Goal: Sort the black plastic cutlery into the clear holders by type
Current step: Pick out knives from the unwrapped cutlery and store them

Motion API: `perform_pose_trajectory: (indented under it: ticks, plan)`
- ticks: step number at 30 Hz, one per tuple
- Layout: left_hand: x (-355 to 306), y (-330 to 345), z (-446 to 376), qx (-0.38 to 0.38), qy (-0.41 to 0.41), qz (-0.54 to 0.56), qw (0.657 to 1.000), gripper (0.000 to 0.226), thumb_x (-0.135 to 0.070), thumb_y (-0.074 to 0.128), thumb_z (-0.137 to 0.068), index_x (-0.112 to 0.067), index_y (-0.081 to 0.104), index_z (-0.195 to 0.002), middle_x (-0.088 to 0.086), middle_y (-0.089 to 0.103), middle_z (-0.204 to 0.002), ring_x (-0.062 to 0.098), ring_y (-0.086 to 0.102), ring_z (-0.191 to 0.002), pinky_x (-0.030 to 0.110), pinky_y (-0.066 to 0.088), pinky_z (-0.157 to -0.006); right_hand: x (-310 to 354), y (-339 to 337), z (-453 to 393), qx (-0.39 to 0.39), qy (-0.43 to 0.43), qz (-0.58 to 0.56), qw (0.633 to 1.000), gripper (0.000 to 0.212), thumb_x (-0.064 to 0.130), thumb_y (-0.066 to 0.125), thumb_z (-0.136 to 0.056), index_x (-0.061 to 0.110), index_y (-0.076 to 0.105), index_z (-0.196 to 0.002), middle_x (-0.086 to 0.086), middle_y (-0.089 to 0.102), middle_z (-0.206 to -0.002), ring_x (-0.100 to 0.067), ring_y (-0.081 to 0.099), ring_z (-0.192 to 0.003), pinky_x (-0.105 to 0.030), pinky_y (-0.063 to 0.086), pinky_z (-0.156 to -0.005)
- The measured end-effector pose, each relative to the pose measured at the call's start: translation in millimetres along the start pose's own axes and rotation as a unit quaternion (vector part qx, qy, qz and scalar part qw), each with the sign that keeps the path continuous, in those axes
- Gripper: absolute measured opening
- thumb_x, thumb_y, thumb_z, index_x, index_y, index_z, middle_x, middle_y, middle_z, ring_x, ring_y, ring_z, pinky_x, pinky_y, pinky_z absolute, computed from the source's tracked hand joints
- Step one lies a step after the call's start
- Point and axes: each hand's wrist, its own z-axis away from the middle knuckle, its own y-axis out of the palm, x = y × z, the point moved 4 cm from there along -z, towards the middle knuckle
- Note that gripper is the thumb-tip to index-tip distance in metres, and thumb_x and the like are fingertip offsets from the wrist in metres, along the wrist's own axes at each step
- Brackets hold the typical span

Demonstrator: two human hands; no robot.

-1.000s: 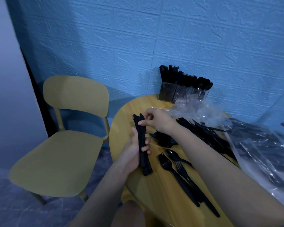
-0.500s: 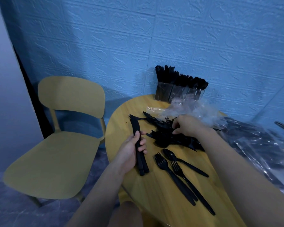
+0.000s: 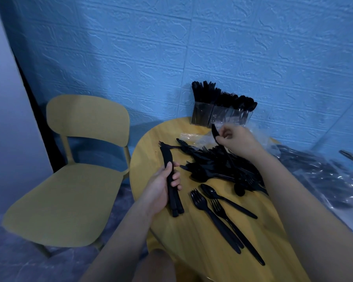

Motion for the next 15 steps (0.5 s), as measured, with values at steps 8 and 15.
perform_pose_trajectory:
  ticks: [8, 15]
  plan:
    - [-1.6, 1.7, 3.5, -0.007, -0.001, 0.007, 1.000, 0.022, -0.023, 0.039, -0.102, -0.008, 0.054, -0.100, 0.003, 0.052, -0.064, 0.013, 0.050, -0.056, 0.026, 0.046, -0.055, 59.1, -2.9, 8.6, 0.087, -0.037, -0.215, 0.972, 0.018, 0.008, 0.061, -0.090, 0.009, 0.046, -0.082, -0.007, 0.070, -0.078, -0.008, 0.059, -0.050, -0.021, 0.051, -0.054]
    - [-2.1, 3.2, 4.0, -0.017, -0.001, 0.021, 1.000, 0.025, -0.024, 0.040, -0.102, -0.004, 0.054, -0.109, 0.013, 0.070, -0.082, 0.024, 0.069, -0.075, 0.035, 0.056, -0.068, 86.9, 45.0, 6.4, 0.176, 0.017, -0.303, 0.936, 0.021, 0.009, 0.069, -0.084, 0.009, 0.050, -0.093, -0.006, 0.065, -0.059, -0.014, 0.063, -0.047, -0.023, 0.054, -0.050]
